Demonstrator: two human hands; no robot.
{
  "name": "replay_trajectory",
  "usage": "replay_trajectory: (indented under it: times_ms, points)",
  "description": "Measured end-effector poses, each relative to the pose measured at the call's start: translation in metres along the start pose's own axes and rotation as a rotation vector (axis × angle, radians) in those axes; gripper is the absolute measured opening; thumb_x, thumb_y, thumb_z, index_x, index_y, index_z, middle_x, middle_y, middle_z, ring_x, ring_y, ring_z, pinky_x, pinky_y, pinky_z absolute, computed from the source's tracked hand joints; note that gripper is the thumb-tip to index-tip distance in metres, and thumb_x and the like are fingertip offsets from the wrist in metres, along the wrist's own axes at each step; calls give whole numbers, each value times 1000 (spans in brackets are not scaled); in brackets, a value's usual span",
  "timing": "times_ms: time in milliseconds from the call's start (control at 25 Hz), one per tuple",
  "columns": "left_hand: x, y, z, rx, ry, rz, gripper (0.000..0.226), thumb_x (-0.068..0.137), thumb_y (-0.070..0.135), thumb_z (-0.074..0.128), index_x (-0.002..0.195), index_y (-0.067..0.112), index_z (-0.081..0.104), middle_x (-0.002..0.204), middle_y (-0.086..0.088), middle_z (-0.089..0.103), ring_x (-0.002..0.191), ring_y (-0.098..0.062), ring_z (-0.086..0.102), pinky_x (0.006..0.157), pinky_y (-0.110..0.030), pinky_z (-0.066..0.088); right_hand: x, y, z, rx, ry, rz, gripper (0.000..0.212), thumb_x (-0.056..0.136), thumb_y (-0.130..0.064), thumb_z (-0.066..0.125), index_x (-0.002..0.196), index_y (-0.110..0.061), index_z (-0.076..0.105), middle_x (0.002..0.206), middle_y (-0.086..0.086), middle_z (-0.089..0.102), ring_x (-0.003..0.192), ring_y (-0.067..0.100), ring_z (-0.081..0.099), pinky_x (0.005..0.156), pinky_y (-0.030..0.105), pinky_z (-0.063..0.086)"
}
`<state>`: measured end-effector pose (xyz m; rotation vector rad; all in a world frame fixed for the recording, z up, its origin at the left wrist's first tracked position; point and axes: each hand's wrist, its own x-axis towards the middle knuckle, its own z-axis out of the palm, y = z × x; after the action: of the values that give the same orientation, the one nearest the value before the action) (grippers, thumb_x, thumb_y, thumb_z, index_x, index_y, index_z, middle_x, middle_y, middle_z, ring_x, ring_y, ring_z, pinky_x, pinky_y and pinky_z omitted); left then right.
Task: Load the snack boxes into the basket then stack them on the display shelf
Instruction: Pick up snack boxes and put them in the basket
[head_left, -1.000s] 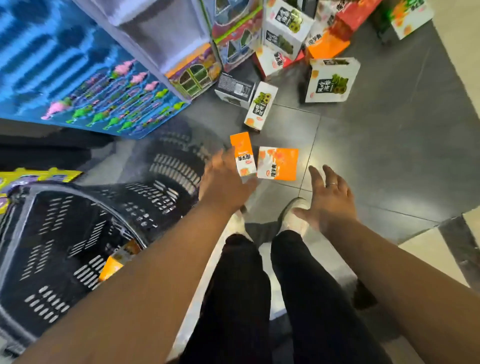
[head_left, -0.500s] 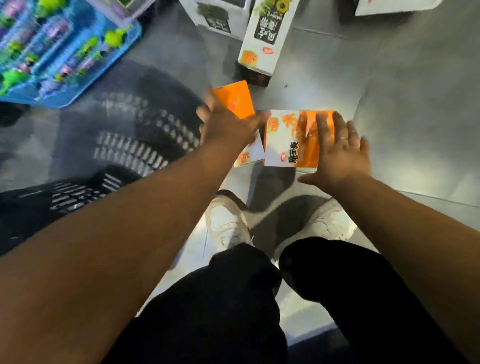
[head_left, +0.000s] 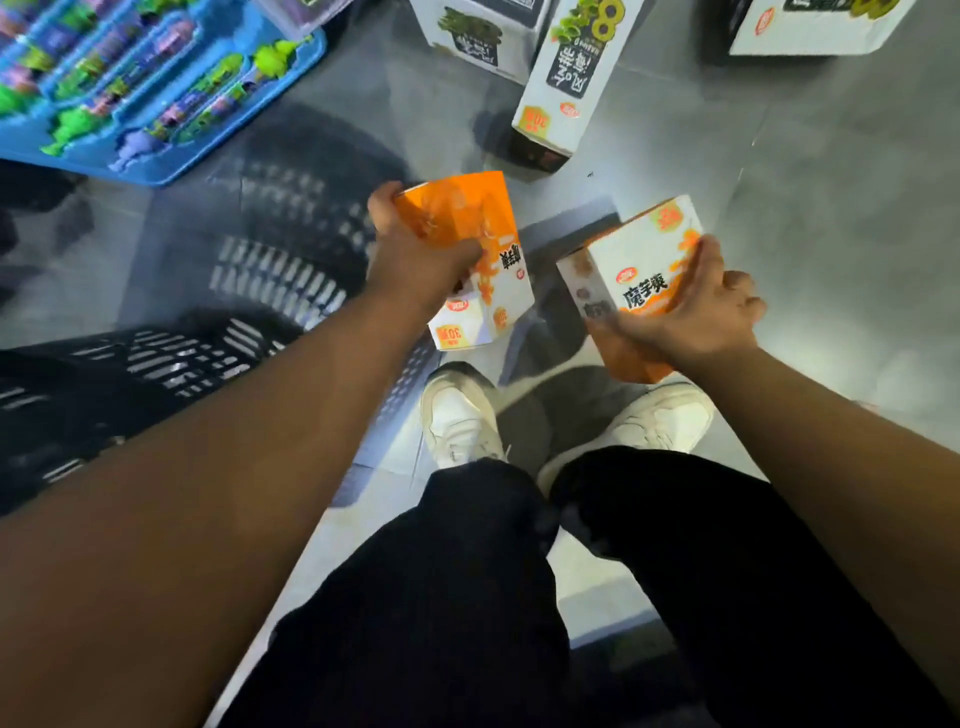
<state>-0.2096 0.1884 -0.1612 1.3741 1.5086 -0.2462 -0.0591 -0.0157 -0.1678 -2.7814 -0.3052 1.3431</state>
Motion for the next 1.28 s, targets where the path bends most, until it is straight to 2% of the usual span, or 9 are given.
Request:
replay_trajectory:
  times_ms: [120,240,440,560,680,840,1000,1160,1280]
  points:
    - [-65,22,-32,-158,-13,-7,89,77,8,77,146,28,24,103,15,49,102,-18,60,81,-44,59,-69,-14,-47,231,-4,41,115,66,-61,79,153,-28,11,146,13,32,135,37,30,110,48,28]
    - [-148,50,-72,-326,-72,1,83,81,-2,71,145,25,26,104,15,55,90,-2,62,71,-24,57,-160,-40,-102,288,-31,-8,118,64,-57,82,154,-32,9,149,7,30,138,33,27,110,48,29]
    - [-284,83,-156,-500,-119,69,78,77,-10,70,132,33,33,109,9,62,95,-7,65,81,-32,57,-313,-80,-194,240,-110,-133,130,44,-71,82,149,-30,17,144,3,33,134,27,33,108,47,35]
    - [-358,98,-208,-684,-130,99,74,82,-13,62,133,32,33,105,6,62,88,-10,66,59,-29,57,-382,-90,-249,322,-150,-238,103,50,-71,81,130,-30,29,121,-4,53,110,15,56,86,36,53]
    - [-427,100,-249,-722,-160,198,84,65,10,78,134,38,38,116,2,62,98,-13,64,65,-34,57,-434,-96,-287,443,-251,-342,73,70,-51,79,118,-19,34,101,-15,52,89,0,56,64,16,49]
    - [-512,89,-269,-836,-70,225,82,65,7,76,134,37,42,114,5,62,102,-17,62,65,-37,57,-487,-95,-309,527,-456,-404,89,52,-57,84,122,-26,39,118,-2,66,103,18,68,90,45,56]
    - [-586,72,-277,-875,37,219,88,57,18,81,132,44,43,107,4,67,98,-18,67,70,-44,60,-524,-98,-320,551,-736,-481,108,42,-43,95,136,-27,43,116,0,71,103,22,70,82,42,59]
    - [-645,51,-280,-961,182,169,85,61,12,76,131,47,43,109,0,66,101,-27,68,68,-42,59,-552,-109,-328,474,-1006,-421,99,54,-55,88,141,-26,48,127,9,66,115,35,63,96,56,50]
    - [-677,26,-286,-1050,301,124,80,60,17,75,129,47,45,111,1,67,96,-26,69,66,-37,55,-575,-127,-319,432,-1067,-458,88,61,-52,85,140,-38,47,123,3,68,109,30,67,83,46,58]
